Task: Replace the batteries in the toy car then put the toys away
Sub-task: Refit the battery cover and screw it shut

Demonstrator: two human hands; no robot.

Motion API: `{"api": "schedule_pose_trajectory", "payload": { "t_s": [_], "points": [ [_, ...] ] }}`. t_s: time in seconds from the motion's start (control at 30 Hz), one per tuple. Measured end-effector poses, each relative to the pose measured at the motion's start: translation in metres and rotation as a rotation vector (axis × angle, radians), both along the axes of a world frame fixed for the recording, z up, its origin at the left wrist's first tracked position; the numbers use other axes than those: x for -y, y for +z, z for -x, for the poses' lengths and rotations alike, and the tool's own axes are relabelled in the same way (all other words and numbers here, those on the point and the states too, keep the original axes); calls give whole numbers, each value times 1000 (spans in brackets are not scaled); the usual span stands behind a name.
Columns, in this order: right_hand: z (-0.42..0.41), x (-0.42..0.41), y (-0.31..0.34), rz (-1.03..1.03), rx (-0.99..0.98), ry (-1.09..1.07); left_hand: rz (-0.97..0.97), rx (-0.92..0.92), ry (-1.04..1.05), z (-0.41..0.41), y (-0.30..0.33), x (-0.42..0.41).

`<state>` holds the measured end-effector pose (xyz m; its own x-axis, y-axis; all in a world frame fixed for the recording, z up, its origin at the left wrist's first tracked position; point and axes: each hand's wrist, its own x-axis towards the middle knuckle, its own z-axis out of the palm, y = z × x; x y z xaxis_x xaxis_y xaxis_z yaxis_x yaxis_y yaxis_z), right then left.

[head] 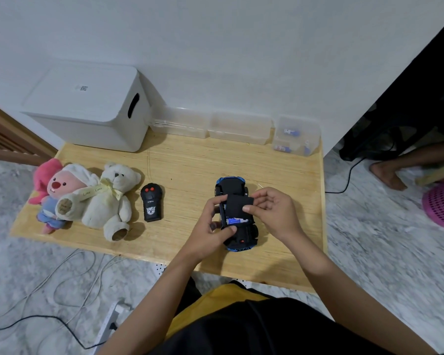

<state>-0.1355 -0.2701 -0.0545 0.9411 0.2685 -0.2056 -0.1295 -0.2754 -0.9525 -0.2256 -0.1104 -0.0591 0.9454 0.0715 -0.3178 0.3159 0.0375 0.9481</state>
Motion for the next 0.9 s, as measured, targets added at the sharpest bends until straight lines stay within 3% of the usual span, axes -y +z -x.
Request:
{"api": "schedule_pose_trajectory", "payload": {
  "t_s": [0.27,0.57,0.9],
  "points": [
    [-6,-3,8,-29,10,66,83,35,-1,-10,10,-12],
    [-17,-9,18,96,139,200,95,-20,22,-12,13,-14],
    [-28,-12,25,158,146,303,95,-28,87,-15,11,-16]
  ]
}}
